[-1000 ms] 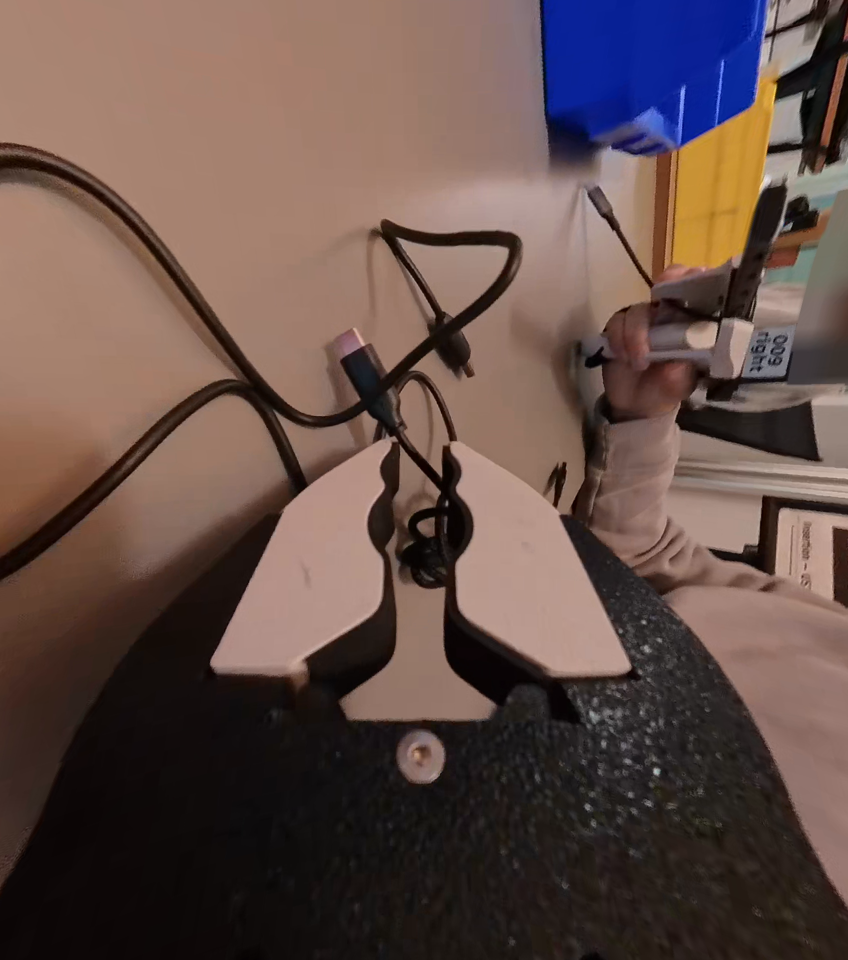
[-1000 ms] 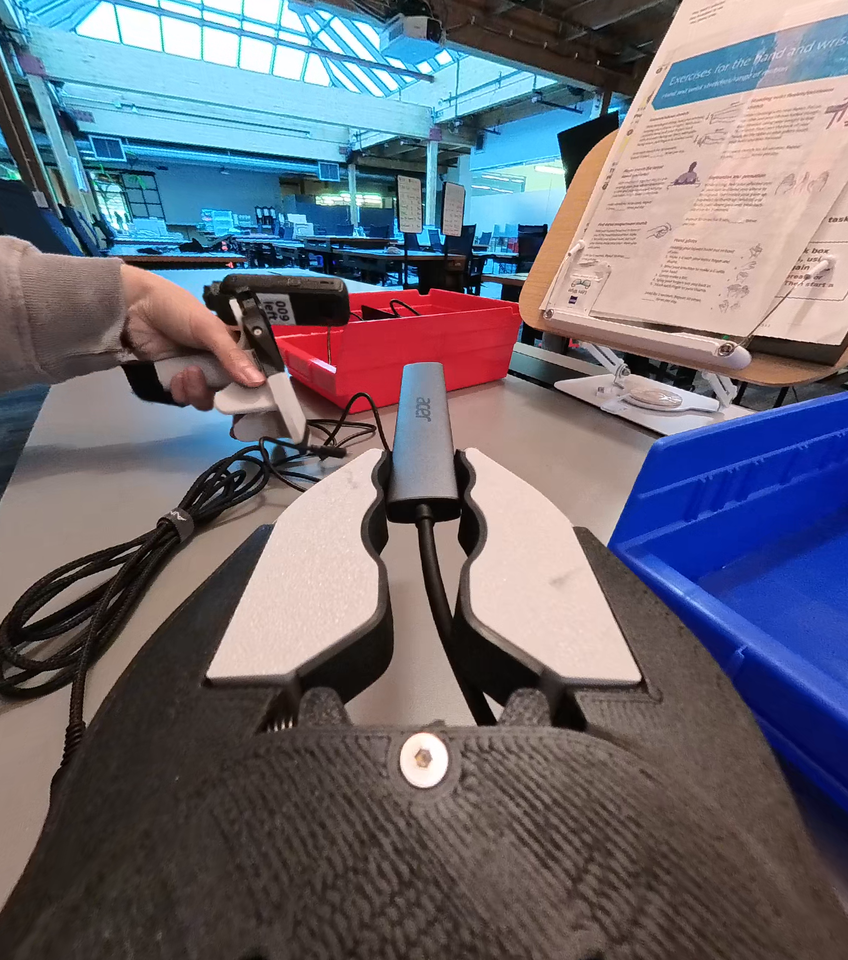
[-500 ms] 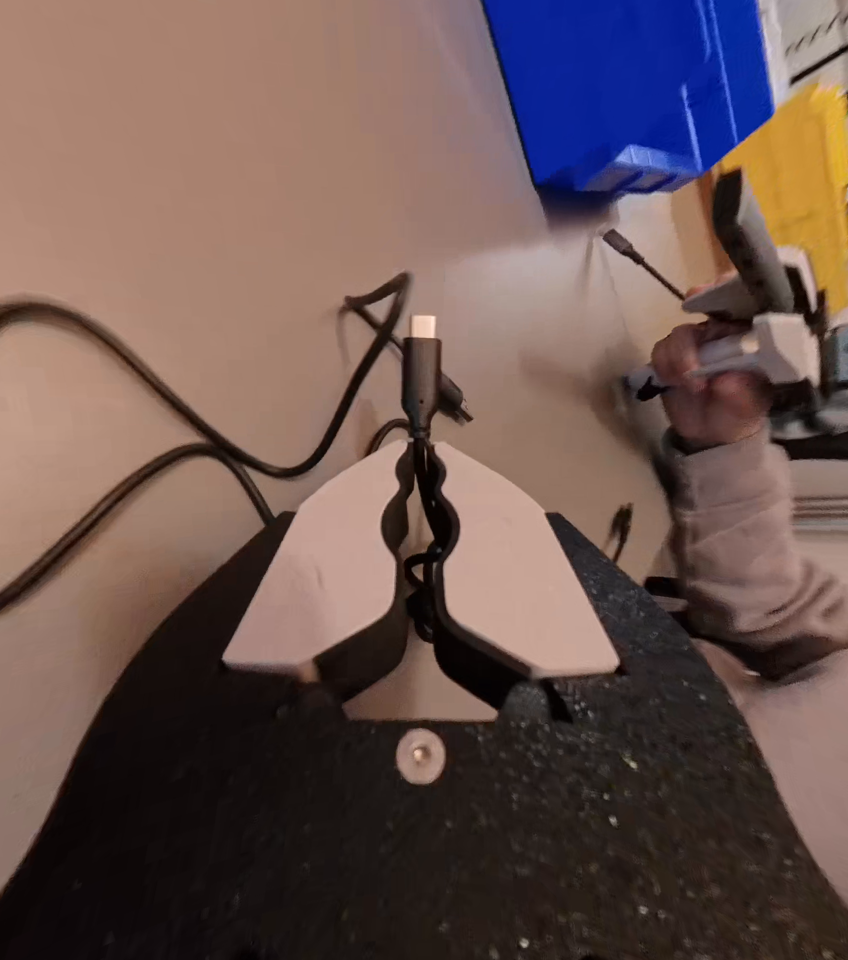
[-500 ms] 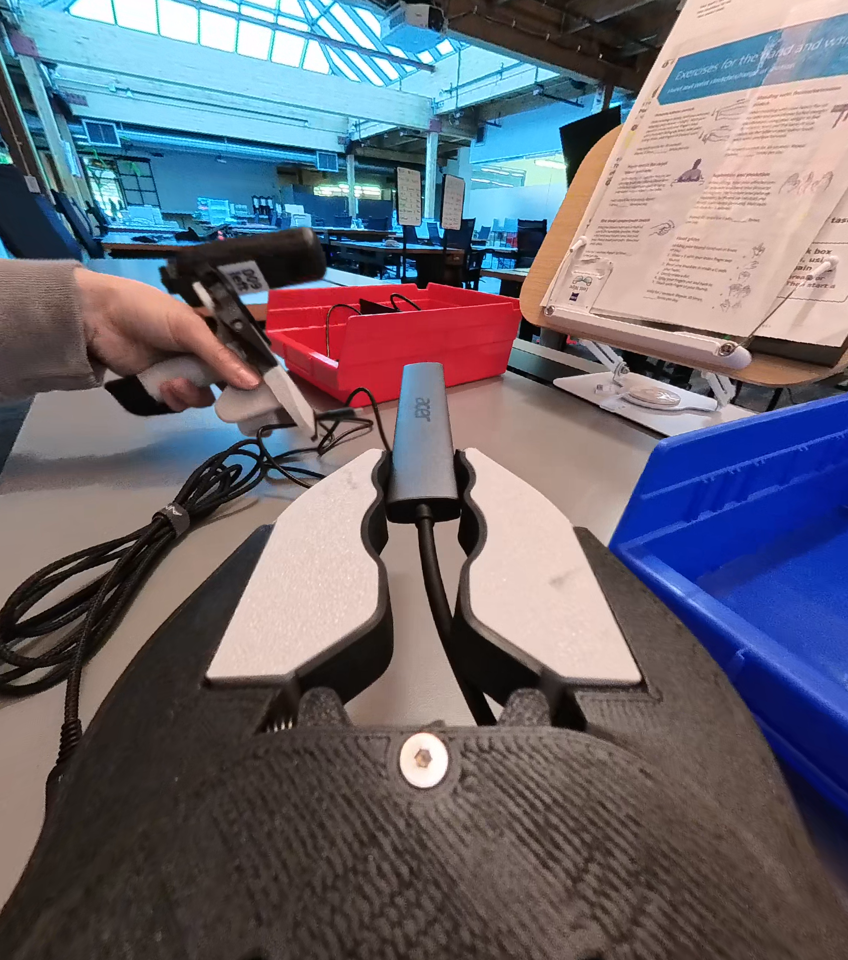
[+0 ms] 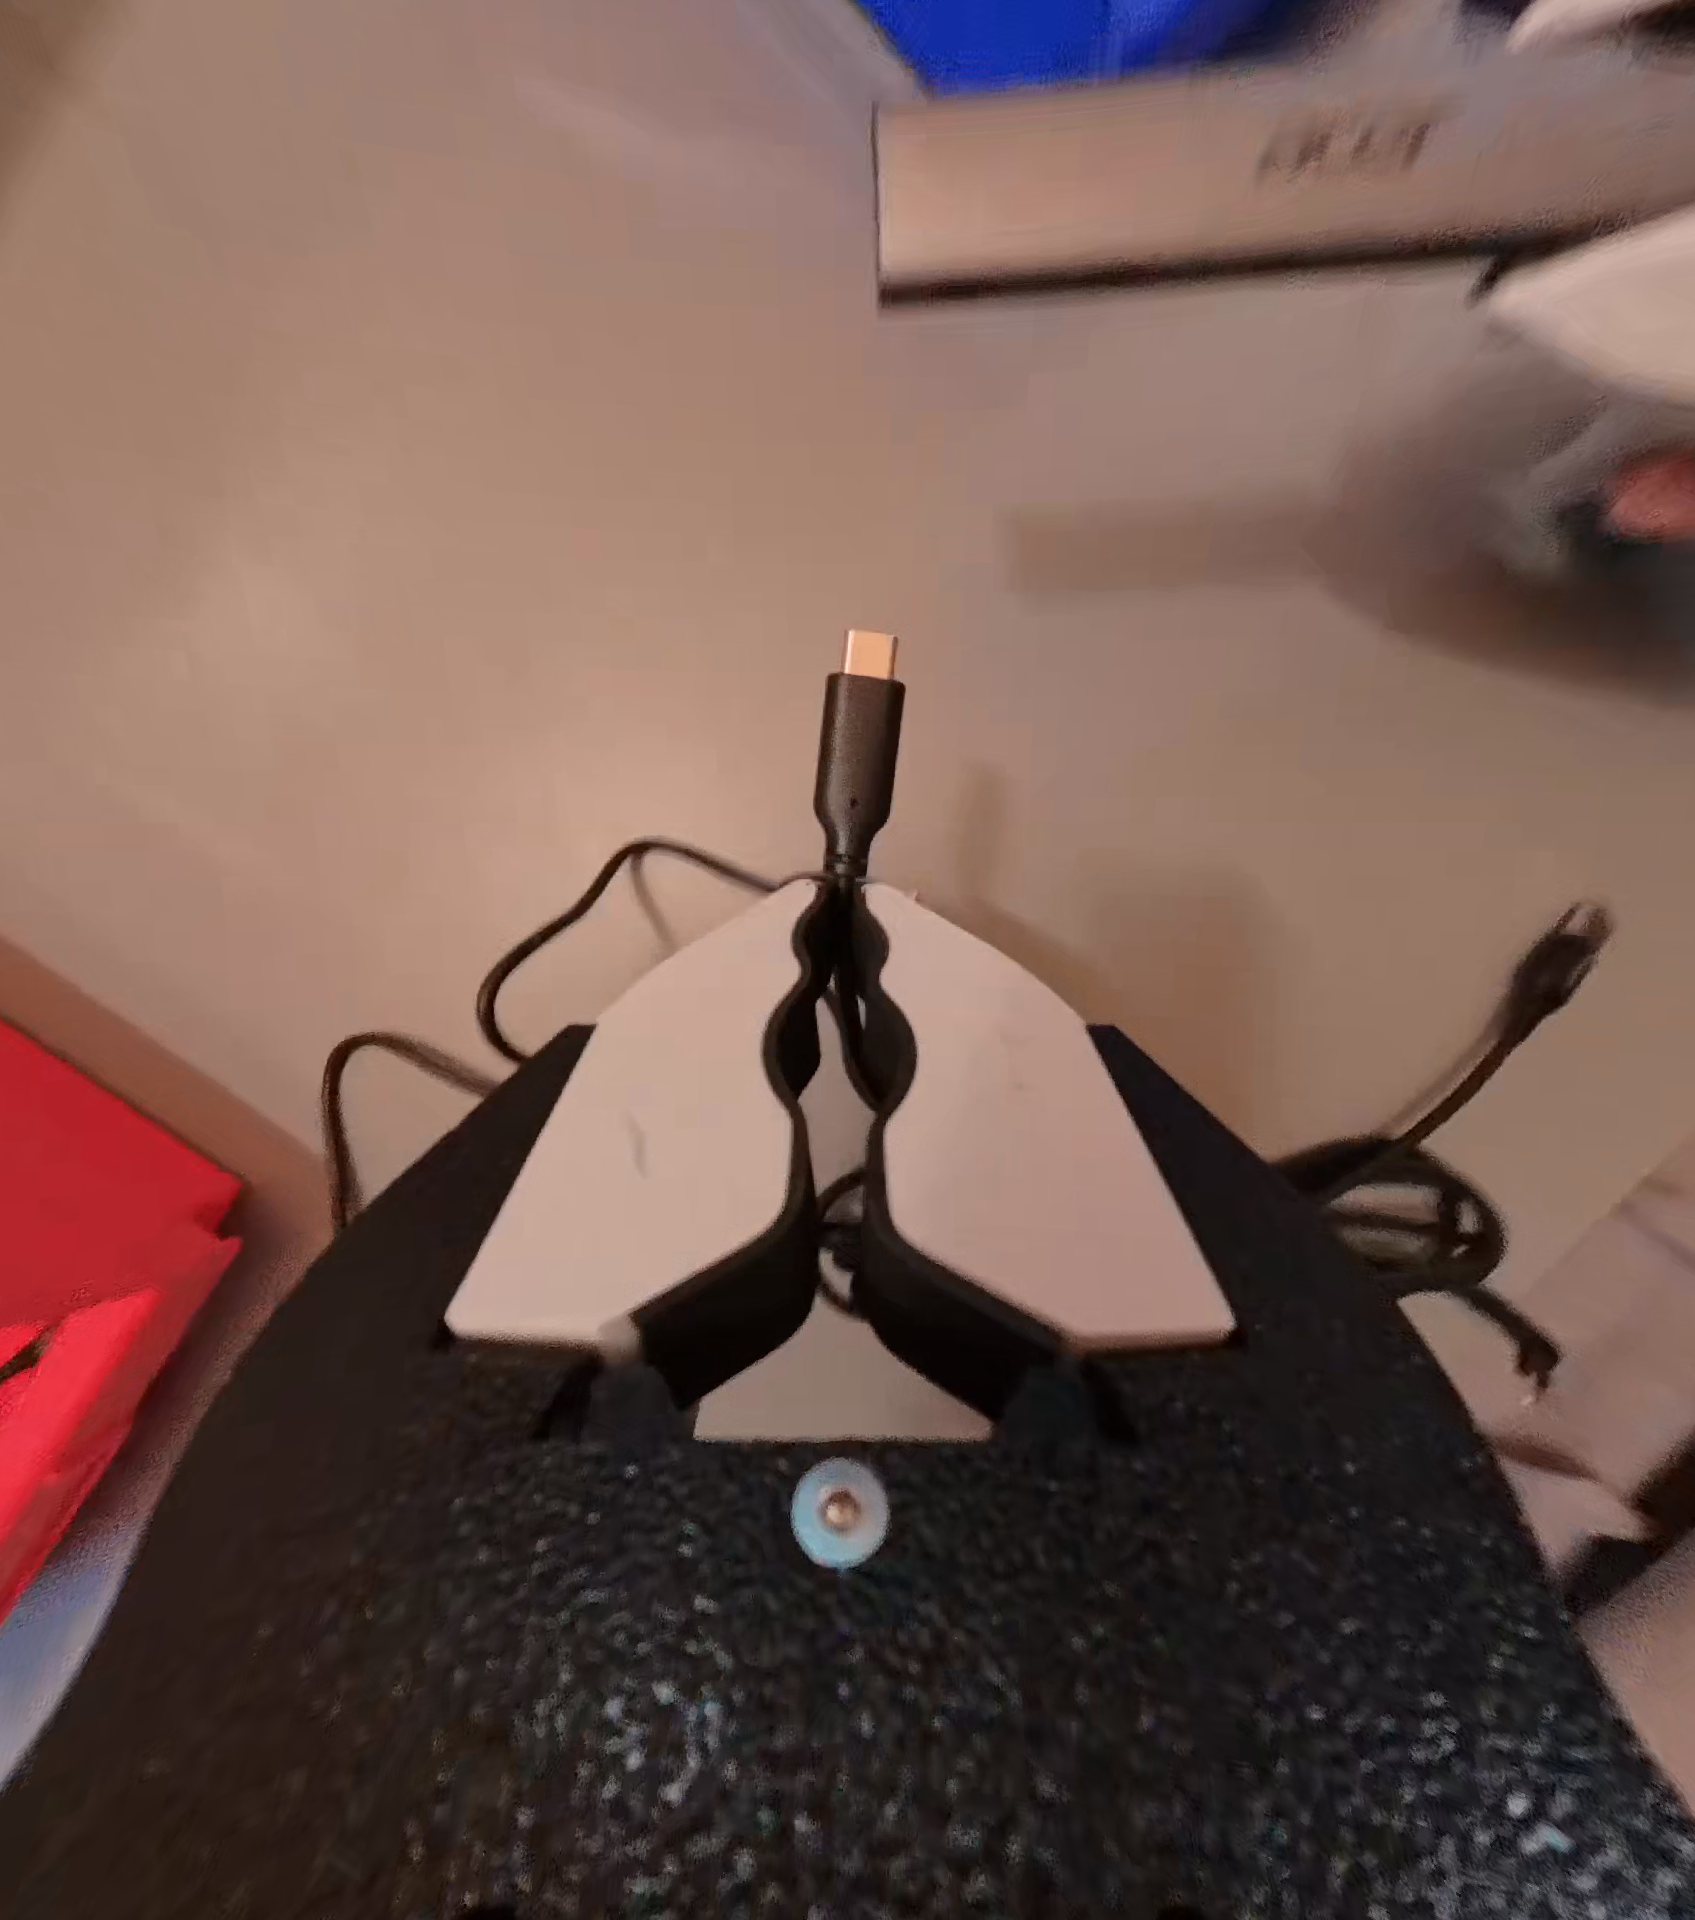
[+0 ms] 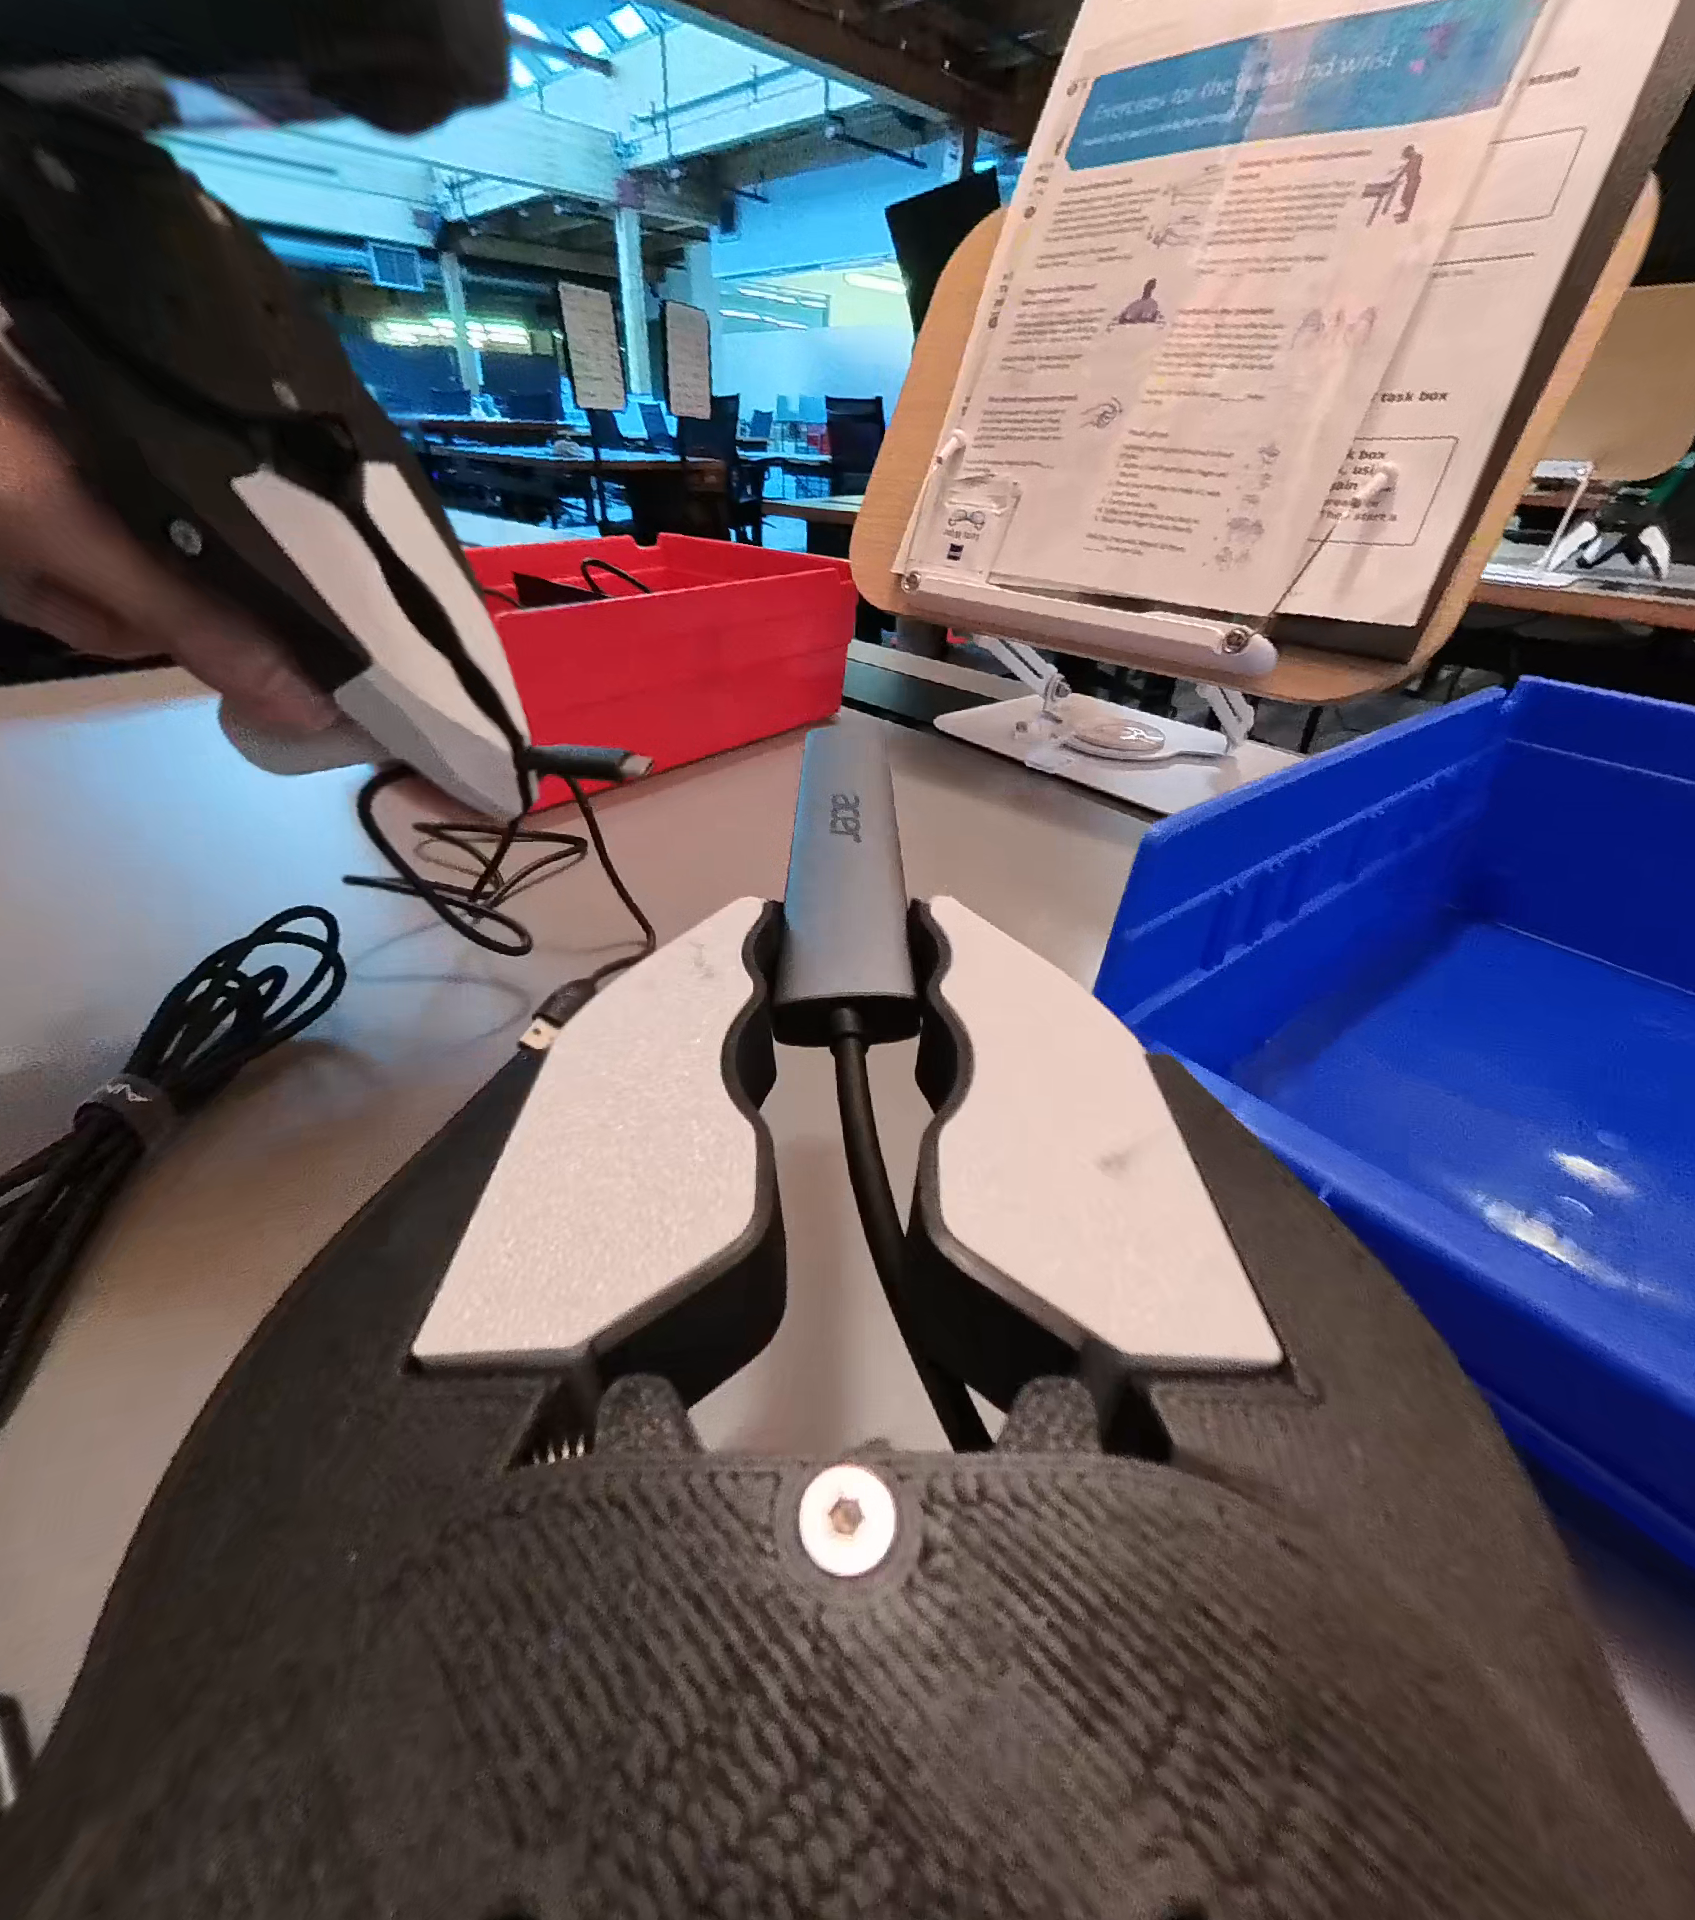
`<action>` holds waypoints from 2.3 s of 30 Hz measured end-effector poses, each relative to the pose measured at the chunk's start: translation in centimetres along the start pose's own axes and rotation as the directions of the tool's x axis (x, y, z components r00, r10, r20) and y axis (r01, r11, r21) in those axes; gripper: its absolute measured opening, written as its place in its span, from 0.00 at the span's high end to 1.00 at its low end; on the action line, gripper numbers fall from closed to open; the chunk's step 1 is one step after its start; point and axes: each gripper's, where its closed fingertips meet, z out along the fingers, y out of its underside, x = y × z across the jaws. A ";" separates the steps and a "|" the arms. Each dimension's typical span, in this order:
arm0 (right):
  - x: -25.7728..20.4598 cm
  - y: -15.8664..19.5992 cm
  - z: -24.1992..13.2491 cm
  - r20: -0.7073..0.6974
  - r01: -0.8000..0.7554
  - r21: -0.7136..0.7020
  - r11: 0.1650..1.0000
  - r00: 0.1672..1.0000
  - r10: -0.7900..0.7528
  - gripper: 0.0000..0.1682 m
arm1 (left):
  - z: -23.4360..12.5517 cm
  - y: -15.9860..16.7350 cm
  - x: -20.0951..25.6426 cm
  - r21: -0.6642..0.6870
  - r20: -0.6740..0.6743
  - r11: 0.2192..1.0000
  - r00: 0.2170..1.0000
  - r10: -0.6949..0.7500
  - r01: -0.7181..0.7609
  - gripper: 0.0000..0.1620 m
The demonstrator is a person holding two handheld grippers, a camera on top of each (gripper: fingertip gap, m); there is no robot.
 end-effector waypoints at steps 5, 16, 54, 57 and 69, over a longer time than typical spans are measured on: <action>0.4 0.2 0.2 -0.049 0.013 -0.022 1.000 0.999 -0.014 0.86 | 0.4 -3.1 1.3 0.028 -0.087 0.995 0.992 -0.096 0.098 0.99; 0.0 0.3 0.3 -0.018 0.019 -0.024 1.000 1.000 -0.020 0.86 | 1.6 -4.1 1.6 0.047 -0.113 0.990 0.986 -0.125 0.131 0.99; -0.3 0.7 0.6 -0.035 0.072 -0.062 0.995 0.997 -0.074 0.86 | 2.3 -4.1 1.4 0.102 -0.076 0.986 0.989 -0.124 0.131 0.99; -0.3 0.8 0.6 -0.030 0.069 -0.064 0.996 0.997 -0.071 0.86 | 2.3 -4.1 1.3 0.101 -0.074 0.986 0.989 -0.125 0.132 0.99; -0.6 0.9 0.7 -0.017 0.082 -0.072 0.994 0.996 -0.083 0.86 | 2.4 -3.8 0.8 0.103 -0.037 0.986 0.991 -0.130 0.133 0.99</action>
